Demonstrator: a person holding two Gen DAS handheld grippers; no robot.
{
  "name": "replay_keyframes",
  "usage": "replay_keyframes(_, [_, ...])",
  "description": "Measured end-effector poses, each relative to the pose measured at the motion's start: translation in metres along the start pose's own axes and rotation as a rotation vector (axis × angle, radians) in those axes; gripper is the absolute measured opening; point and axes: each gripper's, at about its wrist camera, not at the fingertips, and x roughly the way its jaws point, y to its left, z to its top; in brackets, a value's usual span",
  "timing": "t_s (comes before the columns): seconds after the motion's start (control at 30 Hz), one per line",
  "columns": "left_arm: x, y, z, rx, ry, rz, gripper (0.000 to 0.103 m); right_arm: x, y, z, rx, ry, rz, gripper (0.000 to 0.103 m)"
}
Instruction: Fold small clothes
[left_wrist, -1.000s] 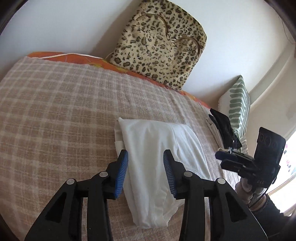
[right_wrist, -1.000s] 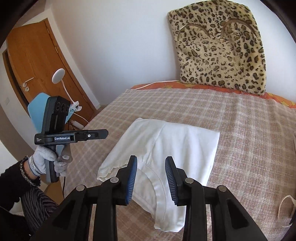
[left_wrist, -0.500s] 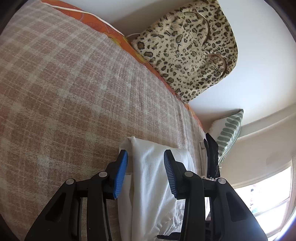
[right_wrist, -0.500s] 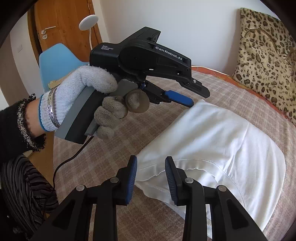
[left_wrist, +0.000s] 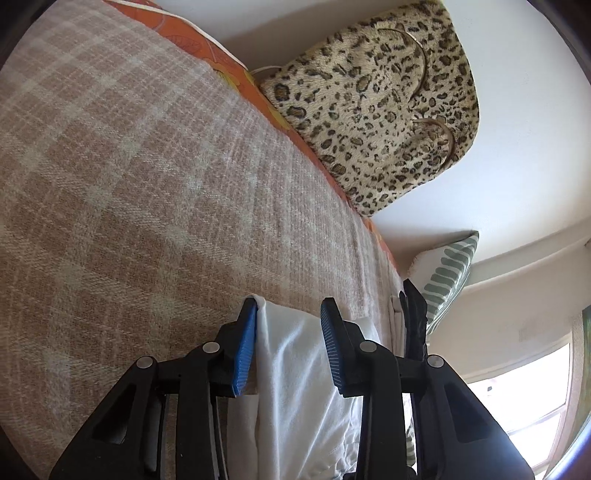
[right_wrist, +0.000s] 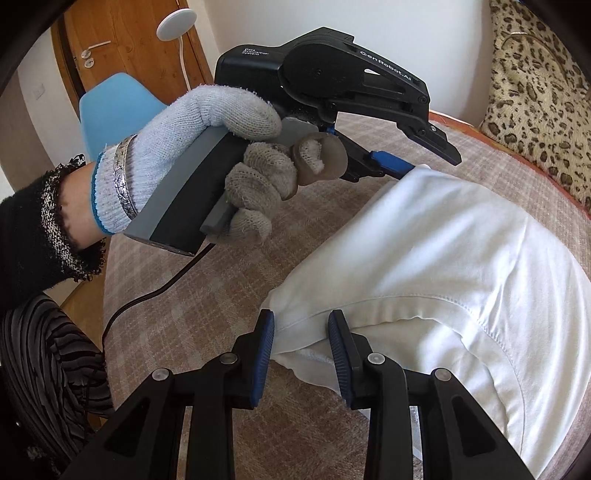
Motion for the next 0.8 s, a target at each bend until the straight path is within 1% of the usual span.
replay_keyframes(0.07, [-0.006,-0.004,0.003,0.04,-0.078,0.057,0.029,0.001,-0.002,0.0,0.001,-0.001,0.0,0.032])
replay_keyframes(0.1, [-0.007,-0.006,0.004,0.057,-0.094,0.077,0.029,0.001,-0.001,-0.001,-0.003,-0.002,-0.002,0.032])
replay_keyframes(0.17, [-0.01,-0.01,0.004,0.083,-0.1,0.116,0.029,0.001,-0.003,0.0,-0.003,-0.004,0.001,0.032])
replay_keyframes(0.23, [-0.015,-0.023,0.001,0.164,-0.119,0.166,0.029,0.0,-0.006,0.001,0.015,0.001,0.018,0.032])
replay_keyframes(0.27, [-0.018,-0.03,-0.002,0.205,-0.121,0.176,0.029,-0.004,-0.009,0.003,0.027,0.006,0.042,0.029])
replay_keyframes(0.3, [-0.023,-0.037,-0.005,0.235,-0.129,0.179,0.029,-0.011,-0.013,0.005,0.042,-0.005,0.081,0.029])
replay_keyframes(0.33, [-0.027,-0.044,-0.009,0.269,-0.142,0.191,0.029,-0.022,-0.018,0.007,0.055,-0.035,0.106,0.029])
replay_keyframes(0.37, [-0.029,-0.051,-0.013,0.303,-0.149,0.205,0.029,-0.035,-0.023,0.009,0.064,-0.074,0.111,0.029])
replay_keyframes(0.43, [-0.03,-0.062,-0.021,0.354,-0.148,0.23,0.029,-0.059,-0.041,0.014,0.085,-0.137,0.08,0.028])
replay_keyframes(0.5, [-0.023,-0.072,-0.029,0.403,-0.133,0.253,0.029,-0.076,-0.064,0.018,0.129,-0.182,0.007,0.026])
replay_keyframes(0.53, [-0.018,-0.078,-0.033,0.437,-0.129,0.272,0.027,-0.081,-0.078,0.02,0.168,-0.197,-0.03,0.023])
replay_keyframes(0.57, [-0.012,-0.085,-0.037,0.472,-0.126,0.286,0.018,-0.084,-0.091,0.021,0.207,-0.209,-0.061,0.022])
replay_keyframes(0.6, [-0.005,-0.091,-0.04,0.504,-0.119,0.302,0.015,-0.086,-0.102,0.02,0.239,-0.223,-0.087,0.022])
replay_keyframes(0.63, [0.002,-0.094,-0.044,0.527,-0.114,0.315,0.015,-0.086,-0.112,0.022,0.27,-0.23,-0.116,0.021])
replay_keyframes(0.7, [0.015,-0.099,-0.048,0.549,-0.1,0.317,0.014,-0.08,-0.127,0.023,0.308,-0.219,-0.17,0.02])
replay_keyframes(0.73, [0.021,-0.1,-0.05,0.552,-0.091,0.313,0.014,-0.075,-0.131,0.027,0.325,-0.21,-0.183,0.02])
replay_keyframes(0.8, [0.032,-0.102,-0.052,0.57,-0.075,0.326,0.013,-0.065,-0.135,0.031,0.355,-0.198,-0.182,0.019])
